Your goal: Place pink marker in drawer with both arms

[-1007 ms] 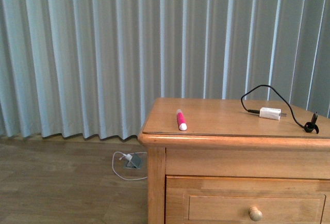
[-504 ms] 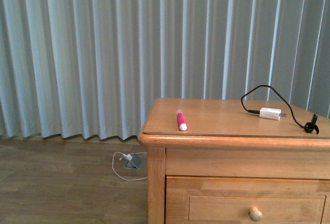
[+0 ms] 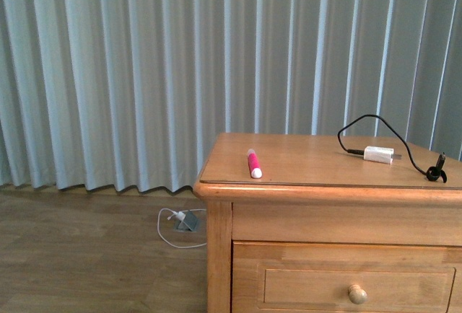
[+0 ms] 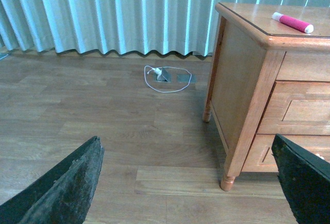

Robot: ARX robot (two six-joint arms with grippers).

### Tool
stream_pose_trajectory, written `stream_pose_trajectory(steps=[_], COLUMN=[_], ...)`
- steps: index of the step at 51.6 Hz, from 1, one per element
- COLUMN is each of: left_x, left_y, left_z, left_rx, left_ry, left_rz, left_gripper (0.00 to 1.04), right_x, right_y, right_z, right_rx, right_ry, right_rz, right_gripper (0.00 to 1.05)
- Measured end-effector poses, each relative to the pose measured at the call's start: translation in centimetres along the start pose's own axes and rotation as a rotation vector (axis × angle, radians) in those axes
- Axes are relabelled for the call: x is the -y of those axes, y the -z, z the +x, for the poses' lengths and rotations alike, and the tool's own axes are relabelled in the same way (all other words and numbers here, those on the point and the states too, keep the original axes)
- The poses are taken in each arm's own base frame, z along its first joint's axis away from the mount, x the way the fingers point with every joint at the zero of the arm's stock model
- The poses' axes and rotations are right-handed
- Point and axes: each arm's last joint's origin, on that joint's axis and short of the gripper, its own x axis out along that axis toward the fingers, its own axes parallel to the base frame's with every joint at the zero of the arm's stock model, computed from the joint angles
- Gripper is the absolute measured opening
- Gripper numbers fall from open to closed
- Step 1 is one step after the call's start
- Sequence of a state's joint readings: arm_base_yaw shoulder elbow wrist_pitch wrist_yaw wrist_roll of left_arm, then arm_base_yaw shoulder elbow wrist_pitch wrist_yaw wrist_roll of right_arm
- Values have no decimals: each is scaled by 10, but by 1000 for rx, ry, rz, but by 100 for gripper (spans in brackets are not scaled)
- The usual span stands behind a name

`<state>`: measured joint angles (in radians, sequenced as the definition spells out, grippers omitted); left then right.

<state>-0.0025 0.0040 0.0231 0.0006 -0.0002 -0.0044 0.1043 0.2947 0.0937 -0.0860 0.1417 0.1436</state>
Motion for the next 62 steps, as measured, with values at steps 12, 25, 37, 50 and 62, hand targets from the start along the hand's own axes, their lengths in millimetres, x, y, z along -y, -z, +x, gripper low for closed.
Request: stream_pose_trajectory(steps=[12,25,37,50,62], left_x=[0,0,0,0,0], left_y=[0,0,0,0,0], left_z=[0,0,0,0,0], left_rx=[0,0,0,0,0], left_ry=[0,0,0,0,0], left_rz=[0,0,0,0,0], left_gripper=[99,99,99,99,99], right_x=[-9,-30,-52,-66,-72], right_y=[-29,-44,-38,-22,-4], right_z=[51,135,201,252,282], right_rx=[-36,-114,-158,-181,-207], right_ry=[-38,-55,-61,-63,-55], right_rz=[-37,-108,-132,-152,-172], right_gripper=[96,96,96,96,96])
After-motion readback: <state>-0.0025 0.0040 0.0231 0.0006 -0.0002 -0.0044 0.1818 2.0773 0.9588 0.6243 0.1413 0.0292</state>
